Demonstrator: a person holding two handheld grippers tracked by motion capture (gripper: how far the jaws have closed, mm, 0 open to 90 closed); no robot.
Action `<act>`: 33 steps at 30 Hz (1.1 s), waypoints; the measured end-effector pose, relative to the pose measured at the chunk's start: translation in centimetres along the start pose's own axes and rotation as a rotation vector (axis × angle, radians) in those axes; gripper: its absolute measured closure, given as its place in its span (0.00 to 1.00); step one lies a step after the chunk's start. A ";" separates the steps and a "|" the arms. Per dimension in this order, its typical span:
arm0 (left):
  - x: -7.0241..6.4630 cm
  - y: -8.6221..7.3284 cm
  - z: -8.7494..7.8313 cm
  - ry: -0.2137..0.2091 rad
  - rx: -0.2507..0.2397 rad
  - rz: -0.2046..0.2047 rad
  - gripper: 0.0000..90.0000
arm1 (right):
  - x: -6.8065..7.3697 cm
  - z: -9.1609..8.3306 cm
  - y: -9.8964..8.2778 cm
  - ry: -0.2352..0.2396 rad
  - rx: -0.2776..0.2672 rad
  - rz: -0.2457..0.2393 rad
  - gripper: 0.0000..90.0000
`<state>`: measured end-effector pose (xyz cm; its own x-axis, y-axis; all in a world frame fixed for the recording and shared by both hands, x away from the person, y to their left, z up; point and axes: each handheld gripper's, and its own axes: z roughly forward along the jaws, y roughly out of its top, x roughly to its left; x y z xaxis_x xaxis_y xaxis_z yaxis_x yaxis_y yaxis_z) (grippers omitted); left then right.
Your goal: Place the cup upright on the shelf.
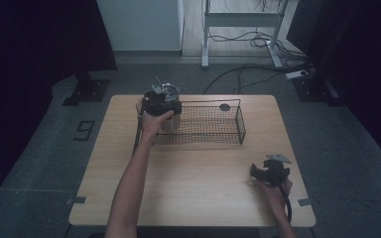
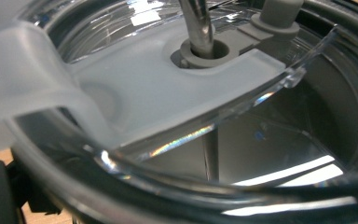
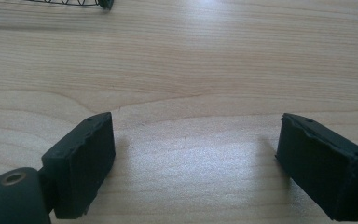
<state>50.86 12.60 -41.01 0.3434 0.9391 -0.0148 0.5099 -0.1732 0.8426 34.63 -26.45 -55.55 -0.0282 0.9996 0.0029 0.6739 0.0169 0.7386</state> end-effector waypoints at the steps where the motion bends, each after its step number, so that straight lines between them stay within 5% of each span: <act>1: 0.0 -0.1 0.1 0.002 -0.003 -0.005 0.05 | 0.0 0.0 0.0 0.000 0.000 0.000 0.13; 33: 0.0 -3.4 3.3 0.011 0.064 -0.035 0.05 | 0.0 0.0 0.0 0.000 0.000 0.000 0.13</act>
<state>51.75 12.23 -45.67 0.3163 0.9479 -0.0376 0.5711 -0.1586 0.8054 34.62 -26.46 -55.56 -0.0278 0.9996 0.0029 0.6740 0.0166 0.7386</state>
